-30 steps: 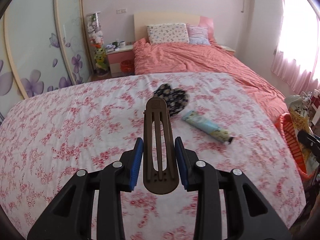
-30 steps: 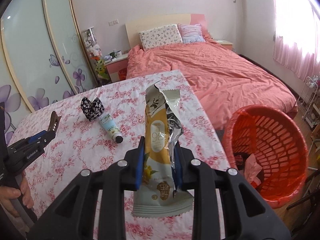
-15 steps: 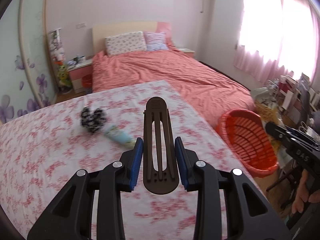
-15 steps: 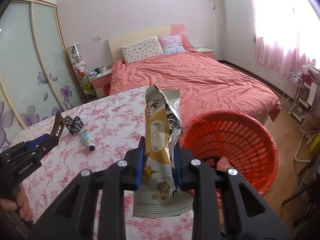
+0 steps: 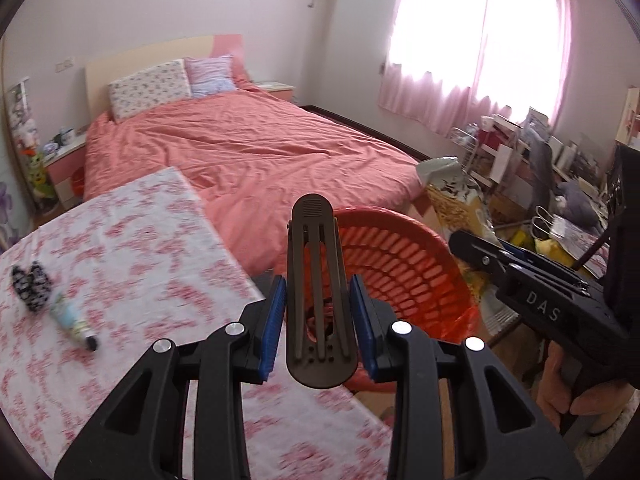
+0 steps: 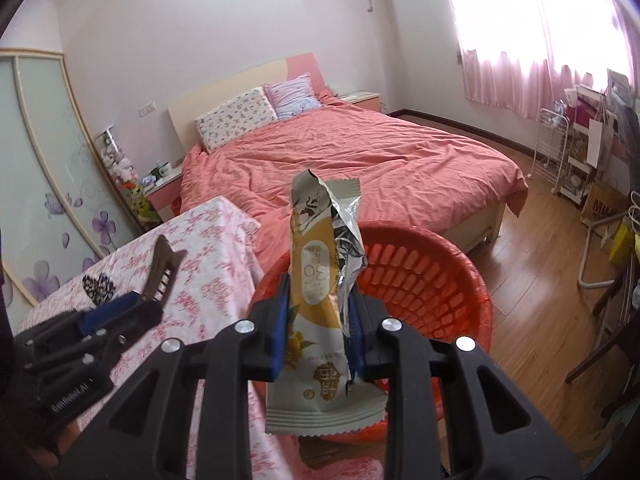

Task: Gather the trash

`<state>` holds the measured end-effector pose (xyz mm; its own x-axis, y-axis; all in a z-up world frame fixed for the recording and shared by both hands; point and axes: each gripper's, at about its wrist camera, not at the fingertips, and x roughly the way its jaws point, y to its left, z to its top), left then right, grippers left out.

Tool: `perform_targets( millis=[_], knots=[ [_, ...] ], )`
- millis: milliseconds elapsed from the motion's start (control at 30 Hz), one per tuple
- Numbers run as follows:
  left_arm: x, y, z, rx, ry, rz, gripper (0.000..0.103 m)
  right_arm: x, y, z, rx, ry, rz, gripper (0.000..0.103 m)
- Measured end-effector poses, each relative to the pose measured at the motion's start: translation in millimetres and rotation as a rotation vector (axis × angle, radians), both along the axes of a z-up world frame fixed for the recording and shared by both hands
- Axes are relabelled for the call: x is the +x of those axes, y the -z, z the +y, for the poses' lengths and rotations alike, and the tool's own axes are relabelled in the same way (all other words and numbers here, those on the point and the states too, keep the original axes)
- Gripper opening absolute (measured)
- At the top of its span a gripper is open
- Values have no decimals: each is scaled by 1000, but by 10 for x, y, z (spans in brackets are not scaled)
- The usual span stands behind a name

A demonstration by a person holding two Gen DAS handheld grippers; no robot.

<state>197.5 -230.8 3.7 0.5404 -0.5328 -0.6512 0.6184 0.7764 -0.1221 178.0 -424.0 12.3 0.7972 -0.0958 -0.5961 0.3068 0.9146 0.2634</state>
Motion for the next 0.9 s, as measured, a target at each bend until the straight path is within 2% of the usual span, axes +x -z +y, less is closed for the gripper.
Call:
perform_targets(
  millis=[167,267,333,367,433,633,700,900],
  knots=[
    [59,184,-367,17,54,28,34,115,145,-326,46,21,4,27],
    [95,309,-482,53,51,43,36,213,274,-442,60,27,15,34],
    [161,393,-479,75,29,60,56,285,380,-490,61,31,25,50],
    [189,427,-451,82,12,63,57,310,427,-502,59,32,29,59],
    [223,462,-411,98,-11,69,58,341,490,-471,53,28,46,63],
    [236,457,-95,144,-108,32,70,357,587,-326,6,33,79,72],
    [256,442,54,159,-144,22,71,366,586,-224,-28,29,90,76],
    [372,414,751,192,-288,6,76,401,584,177,-81,-24,115,76]
  ],
)
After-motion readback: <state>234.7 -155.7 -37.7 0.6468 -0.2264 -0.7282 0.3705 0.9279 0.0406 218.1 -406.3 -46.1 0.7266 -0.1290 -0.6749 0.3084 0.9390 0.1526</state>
